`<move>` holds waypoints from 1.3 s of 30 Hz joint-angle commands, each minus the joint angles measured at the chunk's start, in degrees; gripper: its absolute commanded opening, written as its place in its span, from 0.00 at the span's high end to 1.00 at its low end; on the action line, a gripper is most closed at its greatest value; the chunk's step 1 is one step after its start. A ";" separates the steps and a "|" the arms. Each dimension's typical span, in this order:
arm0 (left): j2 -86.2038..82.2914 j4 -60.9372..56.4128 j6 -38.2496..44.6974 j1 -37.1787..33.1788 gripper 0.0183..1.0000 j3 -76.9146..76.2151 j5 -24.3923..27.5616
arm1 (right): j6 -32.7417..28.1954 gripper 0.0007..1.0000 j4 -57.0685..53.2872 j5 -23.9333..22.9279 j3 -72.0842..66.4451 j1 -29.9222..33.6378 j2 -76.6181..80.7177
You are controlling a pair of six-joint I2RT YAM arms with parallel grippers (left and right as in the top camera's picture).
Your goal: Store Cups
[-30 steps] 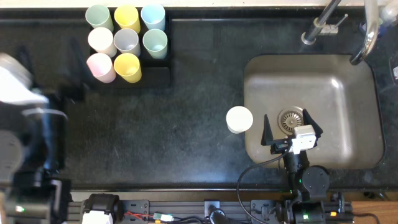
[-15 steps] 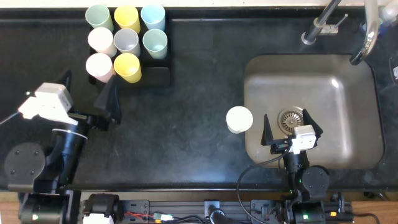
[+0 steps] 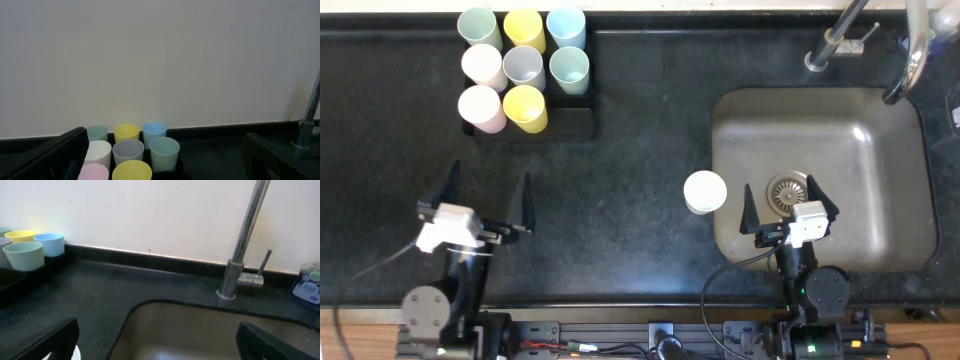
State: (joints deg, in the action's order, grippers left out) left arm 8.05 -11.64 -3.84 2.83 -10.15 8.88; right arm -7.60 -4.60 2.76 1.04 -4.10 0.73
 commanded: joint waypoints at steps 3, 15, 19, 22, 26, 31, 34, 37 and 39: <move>-8.07 -1.55 1.49 -0.52 0.00 9.05 0.07 | -0.15 0.00 0.33 0.20 -0.74 0.33 -0.48; -7.89 15.78 2.36 -0.48 0.00 9.68 -0.61 | -0.15 0.00 0.33 0.20 -0.74 0.33 -0.48; -7.89 15.80 2.32 -0.48 0.00 9.68 -0.87 | -0.15 0.00 0.33 0.20 -0.74 0.33 -0.48; -7.89 15.80 2.34 -0.48 0.00 9.68 -1.05 | -0.15 0.00 0.33 0.20 -0.74 0.33 -0.48; -7.89 15.80 2.34 -0.48 0.00 9.68 -1.05 | -0.15 0.00 0.33 0.20 -0.74 0.33 -0.48; -7.89 15.80 2.34 -0.48 0.00 9.68 -1.05 | -0.15 0.00 0.33 0.20 -0.74 0.33 -0.48; -7.89 15.80 2.32 -0.48 0.00 9.68 -1.05 | -0.15 0.00 0.33 0.20 -0.74 0.33 -0.48; -7.89 15.80 2.34 -0.48 0.00 9.68 -1.05 | -0.15 0.00 0.33 0.20 -0.74 0.33 -0.48; -7.89 15.80 2.34 -0.48 0.00 9.68 -1.05 | -0.15 0.00 0.33 0.20 -0.74 0.33 -0.48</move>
State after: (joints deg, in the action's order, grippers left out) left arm 0.73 3.84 -2.74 2.83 -0.51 8.14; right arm -7.57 -4.58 2.74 1.04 -4.10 0.73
